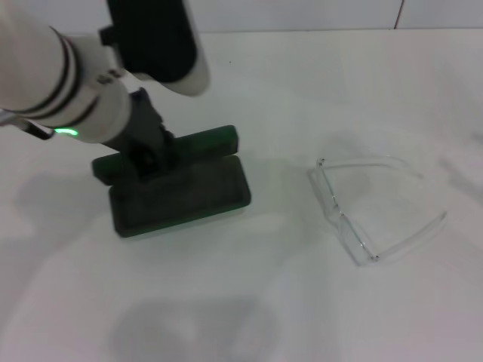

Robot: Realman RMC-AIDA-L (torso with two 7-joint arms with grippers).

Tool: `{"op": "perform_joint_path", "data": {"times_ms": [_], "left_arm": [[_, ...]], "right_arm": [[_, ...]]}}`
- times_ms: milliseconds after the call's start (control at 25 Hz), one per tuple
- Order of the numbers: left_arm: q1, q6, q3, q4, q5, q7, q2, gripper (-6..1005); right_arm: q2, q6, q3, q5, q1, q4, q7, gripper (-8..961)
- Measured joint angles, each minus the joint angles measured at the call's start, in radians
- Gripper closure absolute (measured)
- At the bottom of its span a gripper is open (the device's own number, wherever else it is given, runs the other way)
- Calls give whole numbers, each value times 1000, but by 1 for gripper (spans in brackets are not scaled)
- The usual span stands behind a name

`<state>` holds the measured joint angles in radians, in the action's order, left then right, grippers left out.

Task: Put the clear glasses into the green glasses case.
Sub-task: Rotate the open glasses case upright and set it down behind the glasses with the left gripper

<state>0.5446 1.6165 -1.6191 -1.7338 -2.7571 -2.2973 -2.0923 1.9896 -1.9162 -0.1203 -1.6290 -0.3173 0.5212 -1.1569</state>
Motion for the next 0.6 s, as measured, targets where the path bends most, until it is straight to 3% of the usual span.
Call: {"op": "perform_joint_path", "data": {"times_ms": [160,600], "left_arm": [[12,-55,-69,25,1,-15,0,793],[147,-211,-261,185,29,-71,-7,792]], "right_arm": [[6,-28,62,0,26,-4,5,99],[10,-87,67,-1,56,-60,52,98]]}}
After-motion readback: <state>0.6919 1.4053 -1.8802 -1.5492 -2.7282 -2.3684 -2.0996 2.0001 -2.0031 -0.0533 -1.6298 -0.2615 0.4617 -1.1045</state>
